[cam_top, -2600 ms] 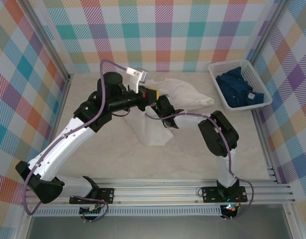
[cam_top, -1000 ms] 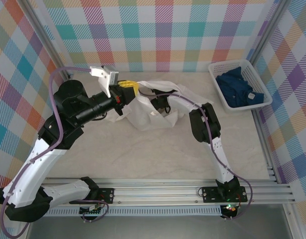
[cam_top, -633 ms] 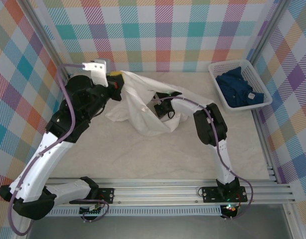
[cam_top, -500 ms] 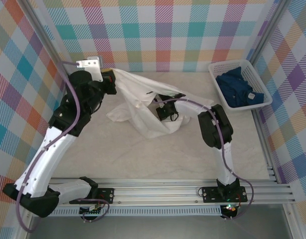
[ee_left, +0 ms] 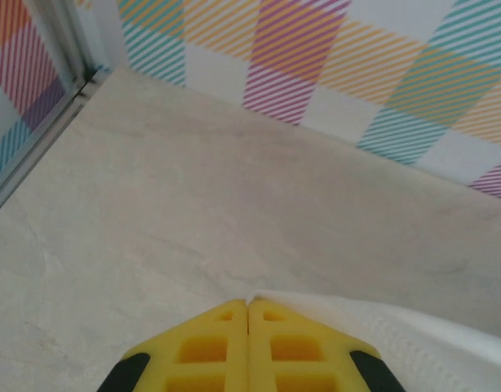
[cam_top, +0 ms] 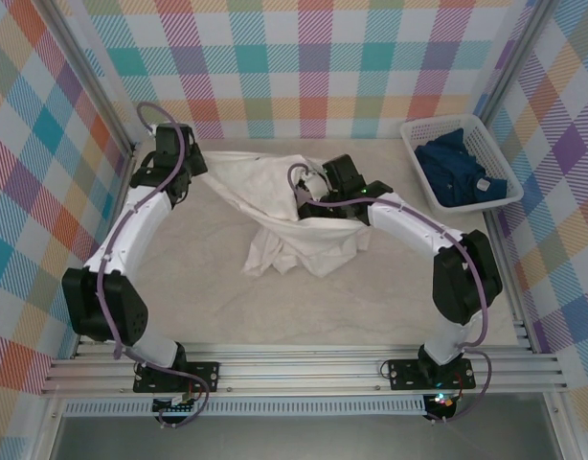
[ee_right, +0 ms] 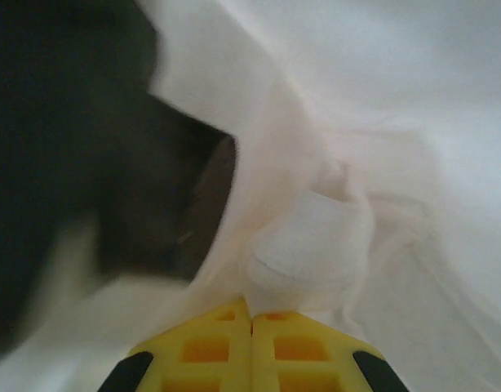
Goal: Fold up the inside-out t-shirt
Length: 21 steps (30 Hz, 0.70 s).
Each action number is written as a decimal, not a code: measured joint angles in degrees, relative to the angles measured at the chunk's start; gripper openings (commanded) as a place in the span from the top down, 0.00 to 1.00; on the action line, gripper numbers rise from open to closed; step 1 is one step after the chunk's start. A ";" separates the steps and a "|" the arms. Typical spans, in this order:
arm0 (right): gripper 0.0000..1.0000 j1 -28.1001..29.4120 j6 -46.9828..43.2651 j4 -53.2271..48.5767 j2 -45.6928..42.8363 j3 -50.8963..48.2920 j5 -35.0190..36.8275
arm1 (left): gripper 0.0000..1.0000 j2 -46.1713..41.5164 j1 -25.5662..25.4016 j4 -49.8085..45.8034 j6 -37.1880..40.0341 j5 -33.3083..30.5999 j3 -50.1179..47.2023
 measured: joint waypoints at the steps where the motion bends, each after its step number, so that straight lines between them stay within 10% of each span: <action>1: 1.00 -0.04 -0.39 -0.28 0.00 0.00 0.31 | 1.00 0.61 1.57 -0.02 -0.37 0.66 -0.39; 9: 1.00 -0.07 -0.70 0.90 0.00 0.02 3.02 | 1.00 0.55 8.50 1.68 -3.65 5.42 -4.87; 21: 1.00 -1.55 12.44 21.97 0.07 12.50 1.62 | 1.00 -13.51 -1.79 20.24 -11.37 20.76 -34.12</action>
